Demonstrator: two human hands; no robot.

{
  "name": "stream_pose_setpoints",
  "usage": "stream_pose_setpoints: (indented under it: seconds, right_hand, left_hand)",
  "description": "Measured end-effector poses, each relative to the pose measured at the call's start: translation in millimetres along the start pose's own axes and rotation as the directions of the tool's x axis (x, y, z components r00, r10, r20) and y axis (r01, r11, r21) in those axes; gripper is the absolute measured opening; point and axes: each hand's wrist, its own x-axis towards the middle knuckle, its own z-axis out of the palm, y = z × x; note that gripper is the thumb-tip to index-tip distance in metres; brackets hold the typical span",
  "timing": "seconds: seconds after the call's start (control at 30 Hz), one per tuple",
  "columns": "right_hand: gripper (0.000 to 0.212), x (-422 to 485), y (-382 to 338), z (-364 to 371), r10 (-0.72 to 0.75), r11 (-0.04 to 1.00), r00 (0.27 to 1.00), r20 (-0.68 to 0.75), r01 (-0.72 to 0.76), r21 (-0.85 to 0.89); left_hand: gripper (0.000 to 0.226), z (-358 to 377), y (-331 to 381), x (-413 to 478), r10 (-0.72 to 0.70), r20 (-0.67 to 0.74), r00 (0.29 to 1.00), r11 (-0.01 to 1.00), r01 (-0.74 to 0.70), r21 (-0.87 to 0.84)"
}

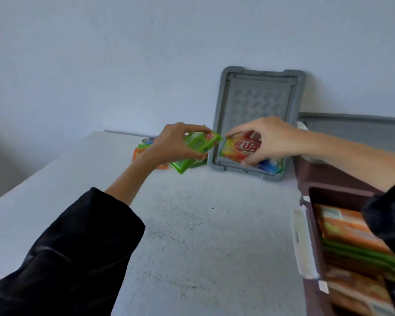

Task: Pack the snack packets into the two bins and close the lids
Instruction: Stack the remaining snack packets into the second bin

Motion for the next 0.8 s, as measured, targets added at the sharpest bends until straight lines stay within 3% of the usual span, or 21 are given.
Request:
stream_pose_setpoints:
  seconds: [0.2, 0.37, 0.47, 0.63, 0.8]
  right_hand:
    - [0.069, -126, 50, -27, 0.13, 0.991, 0.991, -0.038, -0.13, 0.006]
    - [0.076, -214, 78, -15, 0.221, 0.975, 0.975, 0.026, -0.222, 0.033]
    - [0.072, -246, 93, -1, 0.237, 0.97, 0.97, 0.063, -0.239, 0.033]
    - [0.069, -275, 115, 29, 0.239, 0.971, 0.957, 0.165, -0.233, -0.056]
    - [0.074, -280, 125, 57, 0.267, 0.949, 0.929, 0.255, -0.209, -0.235]
  left_hand:
    - [0.064, 36, 110, -3, 0.348, 0.183, 0.919, 0.937, -0.345, -0.049]
    - [0.061, 78, 173, -24, 0.53, 0.416, 0.739, 0.843, -0.512, -0.164]
    - [0.063, 105, 202, -41, 0.619, 0.488, 0.615, 0.77, -0.598, -0.223]
    - [0.064, 150, 218, -58, 0.634, 0.607, 0.479, 0.705, -0.68, -0.201]
    - [0.069, 183, 217, -64, 0.525, 0.71, 0.47, 0.649, -0.76, 0.023]
